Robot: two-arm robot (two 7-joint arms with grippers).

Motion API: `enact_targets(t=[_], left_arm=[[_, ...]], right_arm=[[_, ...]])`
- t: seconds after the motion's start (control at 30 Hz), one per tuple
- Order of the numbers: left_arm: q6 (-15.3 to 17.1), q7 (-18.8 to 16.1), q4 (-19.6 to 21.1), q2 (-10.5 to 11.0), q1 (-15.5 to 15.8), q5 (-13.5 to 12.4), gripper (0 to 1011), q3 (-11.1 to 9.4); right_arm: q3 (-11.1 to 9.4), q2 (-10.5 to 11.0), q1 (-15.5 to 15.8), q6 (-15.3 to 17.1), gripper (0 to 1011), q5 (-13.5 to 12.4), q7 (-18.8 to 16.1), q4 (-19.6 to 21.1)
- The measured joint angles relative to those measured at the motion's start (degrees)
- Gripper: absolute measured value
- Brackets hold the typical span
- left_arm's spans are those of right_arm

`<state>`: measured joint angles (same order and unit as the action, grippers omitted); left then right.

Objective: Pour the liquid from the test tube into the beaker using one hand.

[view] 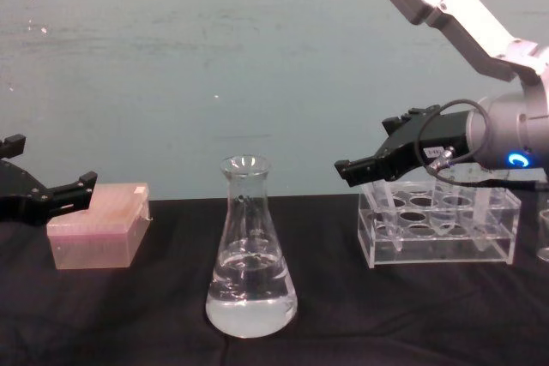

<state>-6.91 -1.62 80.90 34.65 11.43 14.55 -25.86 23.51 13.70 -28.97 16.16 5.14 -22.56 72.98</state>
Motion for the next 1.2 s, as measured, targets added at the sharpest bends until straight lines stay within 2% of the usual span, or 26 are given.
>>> enact_targets(t=[1.2], left_arm=[[0.0,0.0,0.0,0.0,0.0,0.0,1000,0.0]], right_arm=[[0.0,0.0,0.0,0.0,1000,0.0,0.0,0.0]])
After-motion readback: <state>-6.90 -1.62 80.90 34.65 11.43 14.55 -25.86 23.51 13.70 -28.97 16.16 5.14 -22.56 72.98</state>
